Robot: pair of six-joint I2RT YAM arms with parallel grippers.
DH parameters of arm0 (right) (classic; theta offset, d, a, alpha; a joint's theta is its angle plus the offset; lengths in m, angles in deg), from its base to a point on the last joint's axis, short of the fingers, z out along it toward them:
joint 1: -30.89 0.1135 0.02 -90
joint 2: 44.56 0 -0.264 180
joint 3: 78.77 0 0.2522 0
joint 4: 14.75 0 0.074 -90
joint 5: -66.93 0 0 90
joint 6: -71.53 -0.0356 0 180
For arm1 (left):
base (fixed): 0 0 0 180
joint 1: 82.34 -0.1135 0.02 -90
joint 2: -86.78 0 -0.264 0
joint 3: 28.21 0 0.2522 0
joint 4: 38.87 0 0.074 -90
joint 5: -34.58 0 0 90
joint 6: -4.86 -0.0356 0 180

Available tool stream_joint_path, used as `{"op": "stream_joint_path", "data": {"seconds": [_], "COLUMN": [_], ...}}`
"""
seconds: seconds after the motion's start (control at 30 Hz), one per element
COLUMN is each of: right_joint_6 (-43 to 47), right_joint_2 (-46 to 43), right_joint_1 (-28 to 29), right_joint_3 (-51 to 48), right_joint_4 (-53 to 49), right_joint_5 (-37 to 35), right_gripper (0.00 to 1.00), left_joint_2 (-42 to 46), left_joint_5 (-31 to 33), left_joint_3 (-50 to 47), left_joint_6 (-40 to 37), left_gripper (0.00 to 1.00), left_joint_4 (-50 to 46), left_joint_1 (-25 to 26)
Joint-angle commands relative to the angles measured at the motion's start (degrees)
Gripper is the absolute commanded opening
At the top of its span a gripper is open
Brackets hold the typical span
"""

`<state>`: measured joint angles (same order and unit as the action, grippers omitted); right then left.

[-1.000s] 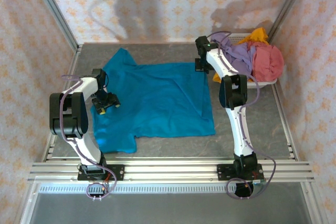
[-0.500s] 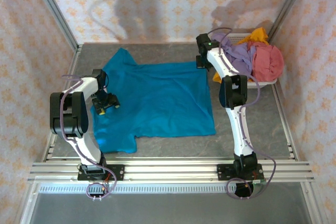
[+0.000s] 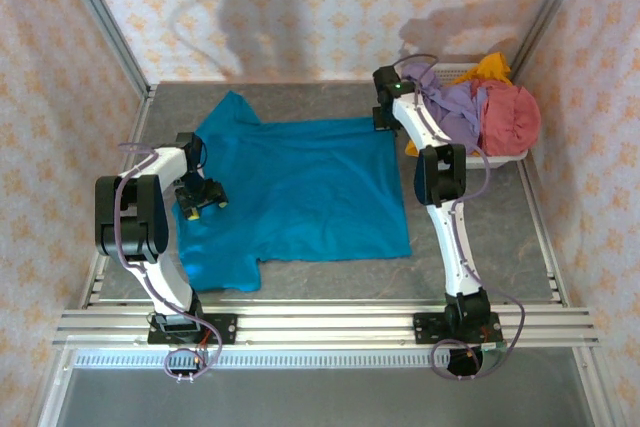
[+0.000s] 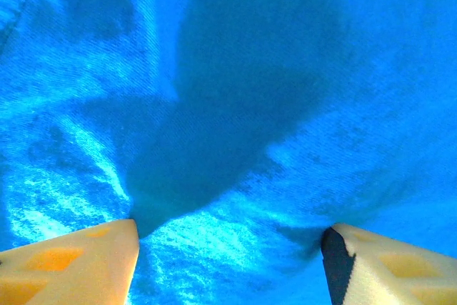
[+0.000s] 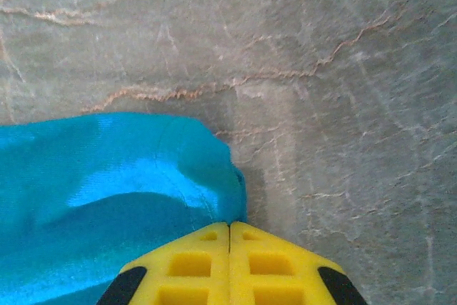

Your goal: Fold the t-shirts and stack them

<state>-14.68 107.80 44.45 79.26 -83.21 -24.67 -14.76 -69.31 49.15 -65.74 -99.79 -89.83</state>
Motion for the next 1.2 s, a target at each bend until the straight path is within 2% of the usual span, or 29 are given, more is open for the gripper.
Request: {"op": "stream_joint_path", "data": {"seconds": [0.0, 0.17, 0.33, 0.6, 0.97, 1.17], "right_joint_6": [0.6, 2.2, 2.3, 3.6, 6.4, 8.4], "right_joint_2": [0.8, -3.2, -2.0, -5.2, -4.1, -2.7], "right_joint_1": [-0.8, 0.8, 1.3, 4.2, 4.0, 2.7], "right_joint_3": [2.8, -1.0, 2.9, -1.3, 0.0, -0.4], "right_joint_4": [-1.9, 1.6, -1.3, -0.7, 1.3, 3.4], "right_joint_5": [-3.2, -5.1, -8.9, -16.5, -22.6, -18.8], "right_gripper": [0.0, 0.0, 0.0, 0.0, 0.0, 0.0], "left_joint_2": [0.2, 0.4, 0.3, -0.3, -0.8, -0.9], "left_joint_5": [2.3, 1.9, 1.8, 1.4, 1.5, 1.9], "left_joint_3": [0.0, -0.7, -1.5, -2.4, -2.5, -2.8], "left_joint_6": [-1.2, -1.1, -1.0, -1.0, -1.7, -1.9], "left_gripper": [0.7, 0.7, 0.7, 0.7, 0.7, 0.7], "left_joint_4": [-2.3, -1.8, -1.3, -0.4, -0.6, -0.8], "left_joint_1": [-0.3, -0.6, -0.7, -0.7, -1.2, -1.5]}}
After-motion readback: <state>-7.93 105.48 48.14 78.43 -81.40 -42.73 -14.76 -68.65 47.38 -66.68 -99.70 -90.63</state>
